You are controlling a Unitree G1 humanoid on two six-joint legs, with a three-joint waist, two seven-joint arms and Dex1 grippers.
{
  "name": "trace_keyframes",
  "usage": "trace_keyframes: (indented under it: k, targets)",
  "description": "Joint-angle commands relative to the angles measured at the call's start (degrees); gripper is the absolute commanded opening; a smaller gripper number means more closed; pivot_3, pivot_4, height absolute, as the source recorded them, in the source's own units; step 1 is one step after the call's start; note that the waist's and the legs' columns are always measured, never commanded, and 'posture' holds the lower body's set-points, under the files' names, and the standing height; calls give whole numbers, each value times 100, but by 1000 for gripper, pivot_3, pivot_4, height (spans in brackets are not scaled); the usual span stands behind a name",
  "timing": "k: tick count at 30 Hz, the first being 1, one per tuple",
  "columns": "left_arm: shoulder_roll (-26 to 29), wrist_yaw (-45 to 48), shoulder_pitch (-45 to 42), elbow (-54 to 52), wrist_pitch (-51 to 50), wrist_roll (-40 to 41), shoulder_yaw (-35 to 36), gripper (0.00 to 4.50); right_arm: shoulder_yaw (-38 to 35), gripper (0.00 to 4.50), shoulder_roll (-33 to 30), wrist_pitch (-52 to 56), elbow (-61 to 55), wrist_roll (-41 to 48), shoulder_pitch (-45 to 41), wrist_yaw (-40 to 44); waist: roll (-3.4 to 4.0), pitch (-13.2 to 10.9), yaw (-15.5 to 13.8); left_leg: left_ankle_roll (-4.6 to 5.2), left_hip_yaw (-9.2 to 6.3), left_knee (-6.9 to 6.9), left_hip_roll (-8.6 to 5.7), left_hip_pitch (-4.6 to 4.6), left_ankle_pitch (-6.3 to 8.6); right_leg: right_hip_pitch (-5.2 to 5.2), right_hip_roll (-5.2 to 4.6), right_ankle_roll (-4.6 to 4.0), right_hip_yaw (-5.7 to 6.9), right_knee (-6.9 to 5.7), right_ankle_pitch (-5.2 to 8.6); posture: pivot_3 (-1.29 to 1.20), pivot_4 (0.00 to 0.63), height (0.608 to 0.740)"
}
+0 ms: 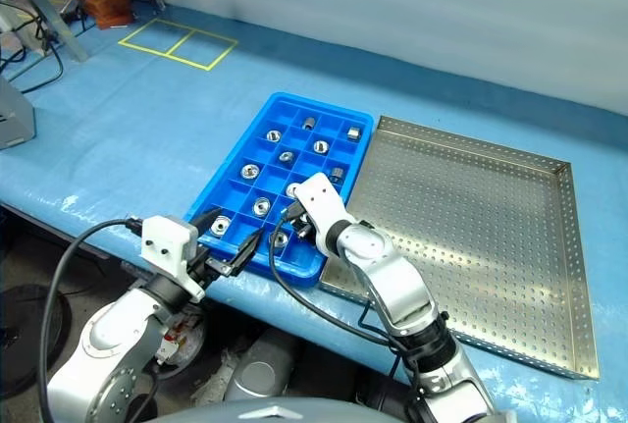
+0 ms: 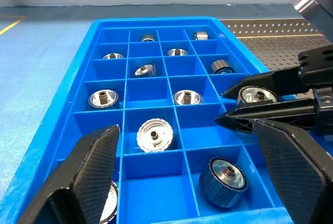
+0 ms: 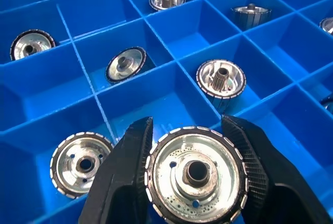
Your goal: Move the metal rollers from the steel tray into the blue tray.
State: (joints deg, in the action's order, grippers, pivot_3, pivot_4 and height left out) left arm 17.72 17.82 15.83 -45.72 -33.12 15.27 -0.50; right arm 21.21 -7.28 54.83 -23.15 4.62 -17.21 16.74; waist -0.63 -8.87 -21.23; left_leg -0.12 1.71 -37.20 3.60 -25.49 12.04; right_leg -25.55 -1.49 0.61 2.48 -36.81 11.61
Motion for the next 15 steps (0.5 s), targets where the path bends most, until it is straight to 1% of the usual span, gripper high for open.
trace_keyframes:
  k: [1,5,6,11,13,15]
  targets:
    - [46,124,-106,-6,150,113,5,4500,-184,3089,-15,179,-463,143,101,-3,0,0,1,0,0,0,0,0,0,0,0,0,1,0,0,447,150,740]
    - [113,186,-285,121,158,120,-25,4500,-400,4372,87,138,-545,54,130,-294,1,1,11,0,-1,-1,0,0,0,1,1,0,3,-1,0,416,150,740]
    - [126,197,-330,149,150,126,-25,4500,-462,4487,119,122,-560,58,131,-344,1,1,20,0,0,-1,0,0,0,1,1,0,3,-2,0,416,150,740]
    - [219,367,-873,490,140,216,10,4500,-1020,4487,300,-92,-906,76,284,-674,2,3,76,1,-2,-5,-1,-1,-1,3,1,1,3,-1,-1,332,150,740]
    - [277,489,-1260,751,151,241,15,4500,-1259,4487,297,-175,-1140,119,446,-715,5,4,152,0,-2,-10,-1,-1,-1,4,2,3,4,-3,-2,275,150,740]
    - [306,537,-1727,1120,143,162,-50,4500,-1479,4487,192,-173,-1442,288,681,-576,2,7,243,1,-4,-12,-3,-1,-2,8,1,4,4,-2,-3,240,150,740]
